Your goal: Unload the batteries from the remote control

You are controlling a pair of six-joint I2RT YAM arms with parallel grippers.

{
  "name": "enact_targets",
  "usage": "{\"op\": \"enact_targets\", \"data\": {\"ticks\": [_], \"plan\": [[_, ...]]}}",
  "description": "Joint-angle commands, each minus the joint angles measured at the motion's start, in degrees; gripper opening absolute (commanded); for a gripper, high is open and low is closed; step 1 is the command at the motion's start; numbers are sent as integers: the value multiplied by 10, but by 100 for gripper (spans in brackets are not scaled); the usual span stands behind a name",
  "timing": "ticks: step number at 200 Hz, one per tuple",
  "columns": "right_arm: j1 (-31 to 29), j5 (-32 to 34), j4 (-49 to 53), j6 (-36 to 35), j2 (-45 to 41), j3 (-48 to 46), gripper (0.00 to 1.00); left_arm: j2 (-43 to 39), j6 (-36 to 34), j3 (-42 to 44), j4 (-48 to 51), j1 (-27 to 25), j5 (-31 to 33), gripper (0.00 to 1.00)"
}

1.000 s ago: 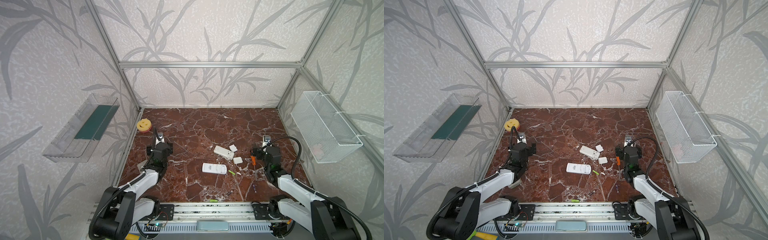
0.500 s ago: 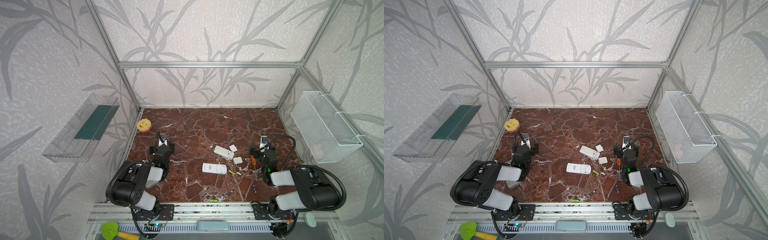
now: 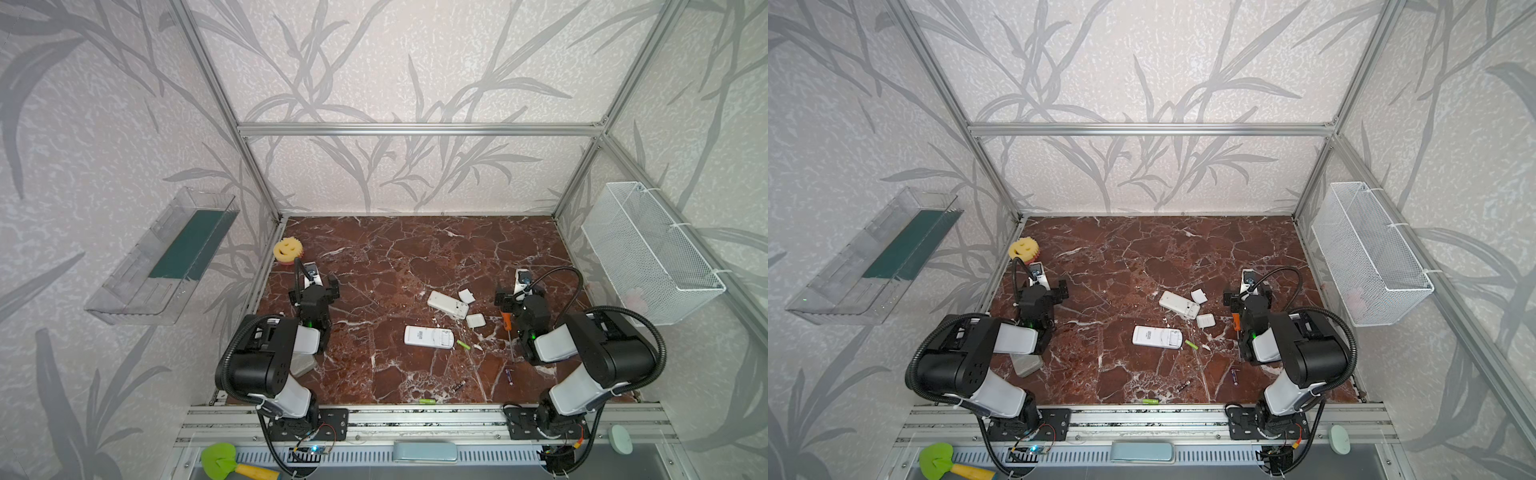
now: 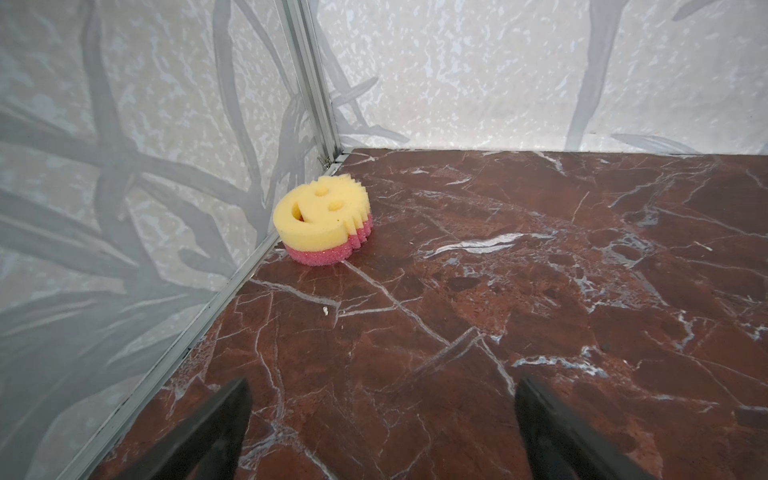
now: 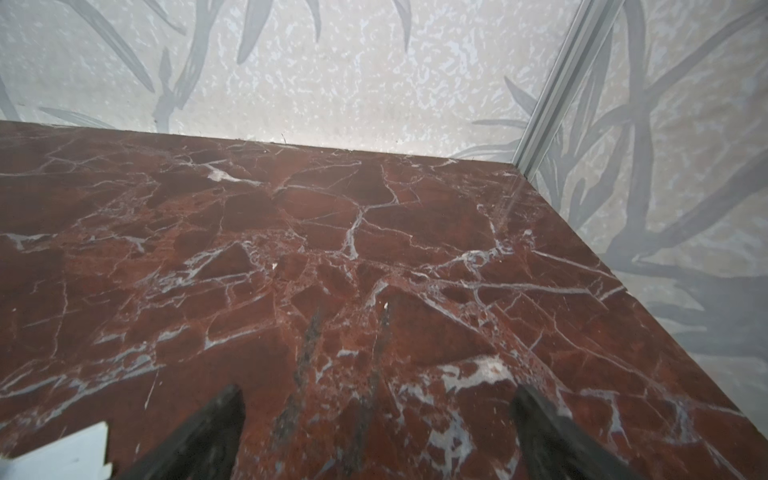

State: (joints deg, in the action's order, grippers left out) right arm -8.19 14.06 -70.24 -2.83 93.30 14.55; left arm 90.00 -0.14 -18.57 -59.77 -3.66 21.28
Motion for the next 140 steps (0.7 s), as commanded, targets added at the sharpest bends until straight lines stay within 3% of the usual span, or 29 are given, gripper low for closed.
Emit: {"op": "enact_targets", "data": {"ticks": [1, 18, 140], "plan": [[2, 2, 66, 3, -19, 36, 99, 9, 14, -11, -3, 4, 6, 99], [1, -1, 117, 1, -22, 59, 99, 2, 23, -20, 26, 5, 7, 99], [0, -3, 112, -3, -20, 58, 99, 8, 18, -17, 12, 7, 6, 99]]}}
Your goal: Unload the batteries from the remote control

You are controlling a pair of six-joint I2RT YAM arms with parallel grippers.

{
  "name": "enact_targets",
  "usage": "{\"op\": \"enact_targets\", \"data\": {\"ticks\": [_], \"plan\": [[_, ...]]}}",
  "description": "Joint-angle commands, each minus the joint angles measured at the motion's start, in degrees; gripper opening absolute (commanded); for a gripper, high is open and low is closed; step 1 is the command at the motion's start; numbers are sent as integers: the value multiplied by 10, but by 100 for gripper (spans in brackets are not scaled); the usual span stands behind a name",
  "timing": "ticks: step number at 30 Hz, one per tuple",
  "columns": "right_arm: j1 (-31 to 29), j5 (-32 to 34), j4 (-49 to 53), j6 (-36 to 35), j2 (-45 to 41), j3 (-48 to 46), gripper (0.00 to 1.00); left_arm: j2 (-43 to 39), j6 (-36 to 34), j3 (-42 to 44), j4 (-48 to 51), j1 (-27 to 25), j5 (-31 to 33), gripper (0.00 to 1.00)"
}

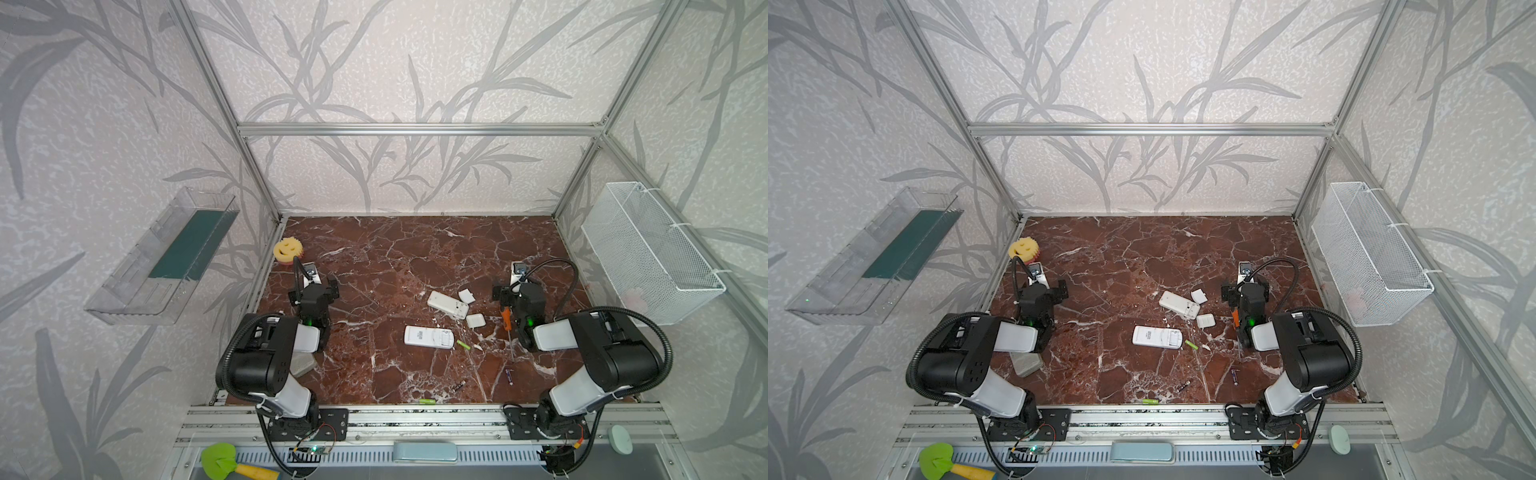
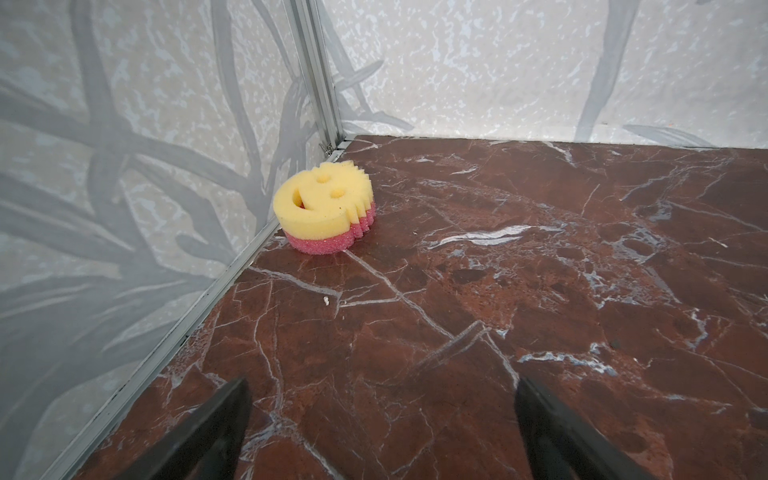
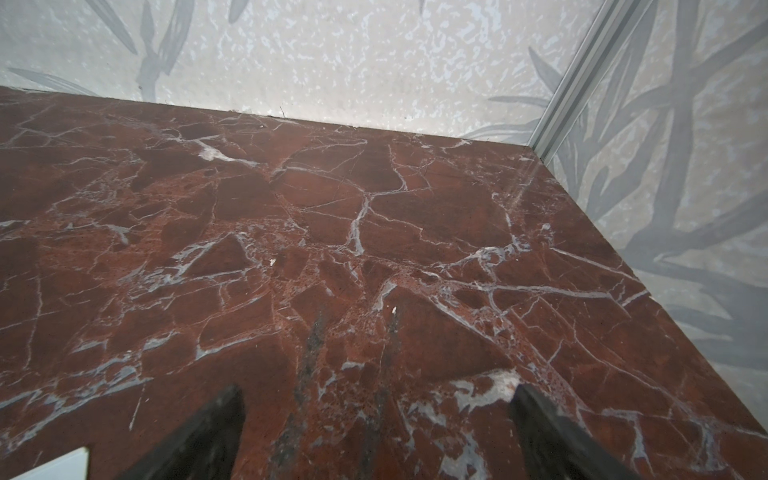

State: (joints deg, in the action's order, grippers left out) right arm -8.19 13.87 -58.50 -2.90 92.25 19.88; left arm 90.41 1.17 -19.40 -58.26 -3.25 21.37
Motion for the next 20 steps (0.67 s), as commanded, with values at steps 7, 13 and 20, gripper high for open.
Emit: {"op": "enact_targets", "data": {"ticks": [7, 13, 20], "plan": [[0, -1, -6, -2, -9, 5, 99, 4, 5, -9, -3, 3, 6, 100], [0, -1, -6, -2, -9, 5, 99, 4, 4, -11, 0, 3, 5, 100], [0, -1, -6, -2, -9, 5, 99, 5, 7, -14, 5, 4, 0, 99]]}}
